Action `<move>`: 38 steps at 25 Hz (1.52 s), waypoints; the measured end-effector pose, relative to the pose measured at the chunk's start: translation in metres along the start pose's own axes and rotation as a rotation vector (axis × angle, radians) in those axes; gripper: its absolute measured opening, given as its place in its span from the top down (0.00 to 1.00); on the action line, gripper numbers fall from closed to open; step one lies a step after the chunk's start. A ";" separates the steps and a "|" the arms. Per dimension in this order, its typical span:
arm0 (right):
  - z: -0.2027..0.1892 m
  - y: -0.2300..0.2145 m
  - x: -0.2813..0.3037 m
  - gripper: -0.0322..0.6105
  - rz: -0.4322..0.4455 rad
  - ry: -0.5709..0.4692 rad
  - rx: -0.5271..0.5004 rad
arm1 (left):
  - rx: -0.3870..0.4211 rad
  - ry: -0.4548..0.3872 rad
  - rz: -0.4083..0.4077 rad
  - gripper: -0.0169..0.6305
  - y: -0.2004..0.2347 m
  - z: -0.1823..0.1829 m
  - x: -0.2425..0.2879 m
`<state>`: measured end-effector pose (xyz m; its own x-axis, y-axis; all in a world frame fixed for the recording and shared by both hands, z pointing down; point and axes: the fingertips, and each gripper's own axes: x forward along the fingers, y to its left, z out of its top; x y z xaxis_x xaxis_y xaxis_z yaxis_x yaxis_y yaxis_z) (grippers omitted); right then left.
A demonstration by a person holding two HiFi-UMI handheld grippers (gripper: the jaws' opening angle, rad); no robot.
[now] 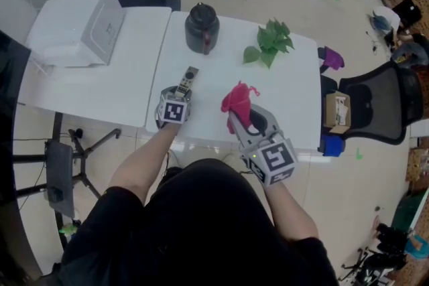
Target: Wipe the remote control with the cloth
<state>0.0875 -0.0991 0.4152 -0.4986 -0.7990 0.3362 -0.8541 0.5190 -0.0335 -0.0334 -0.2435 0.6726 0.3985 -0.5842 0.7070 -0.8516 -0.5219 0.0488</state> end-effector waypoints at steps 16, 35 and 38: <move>-0.010 -0.001 -0.002 0.78 -0.016 0.059 0.031 | 0.029 0.096 0.067 0.65 0.004 -0.035 0.029; -0.054 -0.036 0.028 0.78 -0.076 0.147 0.006 | 0.044 -0.140 0.008 0.59 -0.008 0.003 -0.057; -0.087 -0.053 0.051 0.78 -0.089 0.223 -0.007 | 0.039 -0.181 -0.016 0.59 -0.015 0.011 -0.084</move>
<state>0.1199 -0.1405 0.5161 -0.3762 -0.7549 0.5372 -0.8916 0.4526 0.0117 -0.0508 -0.1931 0.6048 0.4694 -0.6766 0.5673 -0.8325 -0.5532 0.0291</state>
